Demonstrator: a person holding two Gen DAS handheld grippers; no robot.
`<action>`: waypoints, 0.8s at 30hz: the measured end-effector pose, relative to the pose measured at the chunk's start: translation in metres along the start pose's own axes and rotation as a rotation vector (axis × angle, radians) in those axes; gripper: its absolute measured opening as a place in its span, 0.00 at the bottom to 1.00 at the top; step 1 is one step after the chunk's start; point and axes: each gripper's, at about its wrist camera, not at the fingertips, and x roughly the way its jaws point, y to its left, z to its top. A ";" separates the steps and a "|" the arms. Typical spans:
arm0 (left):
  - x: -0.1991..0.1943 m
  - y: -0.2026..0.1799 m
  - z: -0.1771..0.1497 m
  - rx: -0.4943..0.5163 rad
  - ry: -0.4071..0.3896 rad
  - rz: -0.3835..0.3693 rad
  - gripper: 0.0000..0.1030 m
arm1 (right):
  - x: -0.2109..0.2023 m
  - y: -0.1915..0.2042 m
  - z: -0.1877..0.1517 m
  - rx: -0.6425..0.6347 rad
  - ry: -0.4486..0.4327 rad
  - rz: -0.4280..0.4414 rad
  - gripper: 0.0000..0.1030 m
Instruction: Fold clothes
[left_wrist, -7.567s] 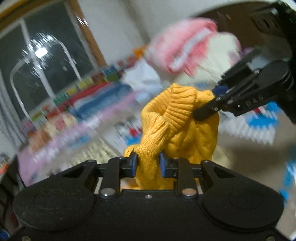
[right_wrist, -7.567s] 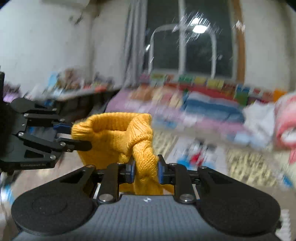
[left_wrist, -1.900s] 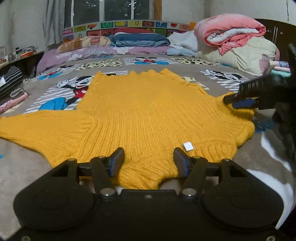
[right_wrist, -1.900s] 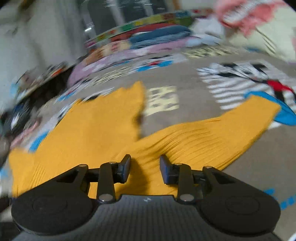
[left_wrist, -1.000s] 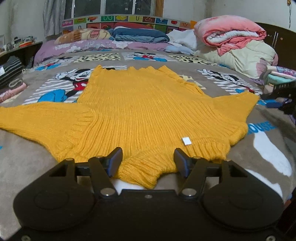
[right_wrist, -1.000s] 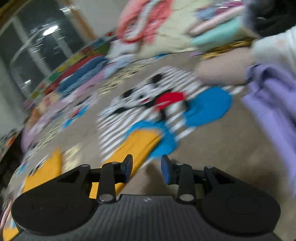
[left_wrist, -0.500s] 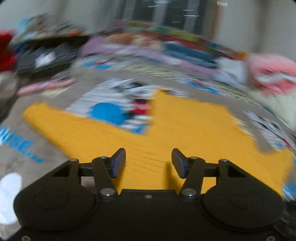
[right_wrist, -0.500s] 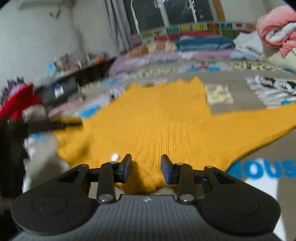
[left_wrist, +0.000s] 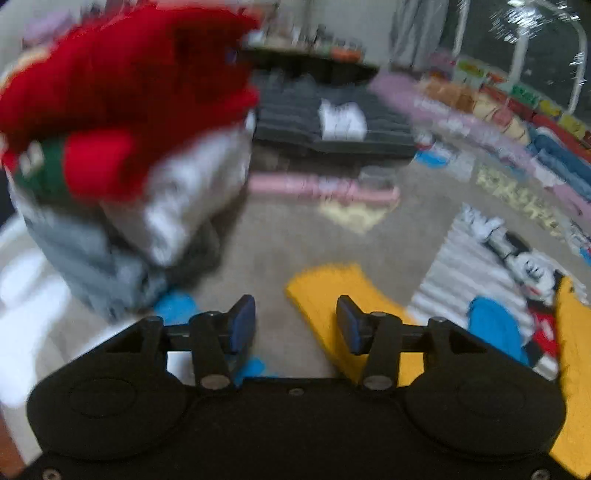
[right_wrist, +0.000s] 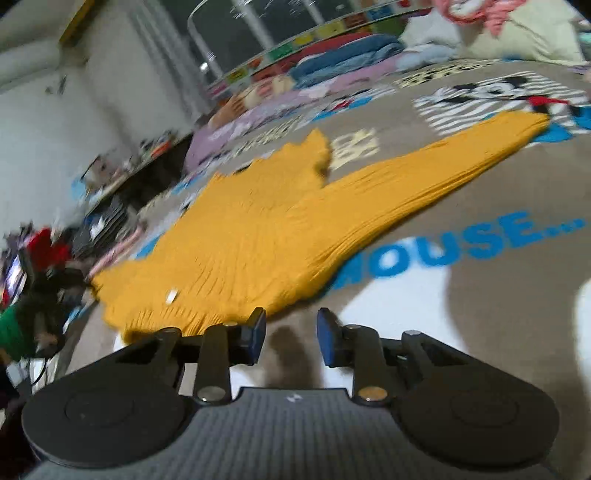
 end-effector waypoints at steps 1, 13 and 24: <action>-0.007 -0.006 -0.001 0.013 -0.002 -0.030 0.46 | -0.001 -0.005 0.001 0.029 -0.011 0.002 0.36; -0.067 -0.150 -0.053 0.325 0.124 -0.437 0.60 | 0.011 -0.034 0.011 0.215 -0.077 0.033 0.50; -0.107 -0.318 -0.127 0.719 0.161 -0.665 0.62 | 0.032 -0.029 0.024 0.131 -0.095 0.024 0.54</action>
